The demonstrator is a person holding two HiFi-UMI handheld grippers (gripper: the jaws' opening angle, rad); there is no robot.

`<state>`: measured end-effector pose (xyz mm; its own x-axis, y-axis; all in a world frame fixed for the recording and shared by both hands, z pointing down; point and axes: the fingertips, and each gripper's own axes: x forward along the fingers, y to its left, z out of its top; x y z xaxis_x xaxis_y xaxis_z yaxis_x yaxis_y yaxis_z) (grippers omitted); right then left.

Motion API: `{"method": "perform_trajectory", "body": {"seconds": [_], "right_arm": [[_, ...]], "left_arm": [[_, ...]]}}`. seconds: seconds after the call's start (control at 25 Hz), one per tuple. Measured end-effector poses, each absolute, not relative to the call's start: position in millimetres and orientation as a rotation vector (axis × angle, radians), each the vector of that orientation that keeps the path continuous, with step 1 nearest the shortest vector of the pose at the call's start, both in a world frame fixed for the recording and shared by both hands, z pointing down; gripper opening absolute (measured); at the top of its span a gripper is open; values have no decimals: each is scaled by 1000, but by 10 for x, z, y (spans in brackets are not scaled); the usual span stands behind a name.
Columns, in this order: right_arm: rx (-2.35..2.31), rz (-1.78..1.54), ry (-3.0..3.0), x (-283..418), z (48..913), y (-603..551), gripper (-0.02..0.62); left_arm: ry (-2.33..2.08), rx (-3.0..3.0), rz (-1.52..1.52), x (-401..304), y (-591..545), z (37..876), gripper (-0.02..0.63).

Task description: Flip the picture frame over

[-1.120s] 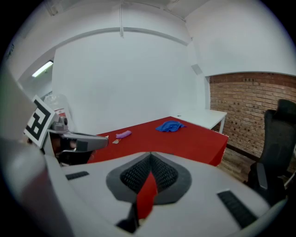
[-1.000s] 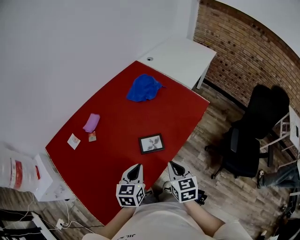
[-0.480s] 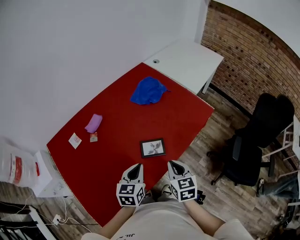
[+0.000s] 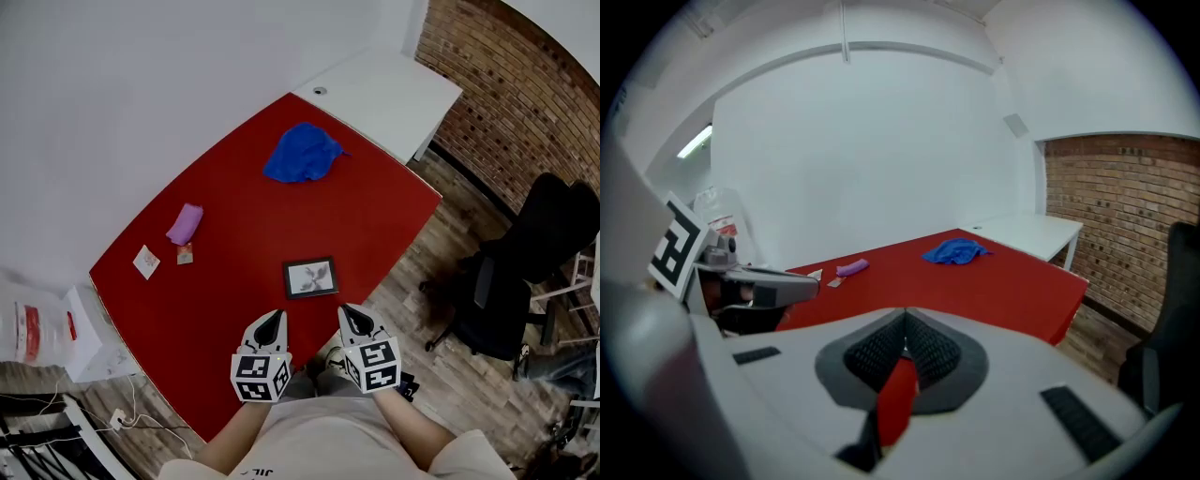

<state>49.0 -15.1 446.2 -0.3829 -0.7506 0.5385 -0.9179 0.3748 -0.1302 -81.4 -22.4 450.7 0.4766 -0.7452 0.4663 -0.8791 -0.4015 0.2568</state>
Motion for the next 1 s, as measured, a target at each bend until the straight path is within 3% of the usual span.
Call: {"method": "perform_trajectory", "body": {"seconds": [1.0], "right_arm": [[1342, 698, -2204, -176, 5526, -767, 6]], "left_arm": [[-1367, 2200, 435, -1063, -623, 5325, 6]]}}
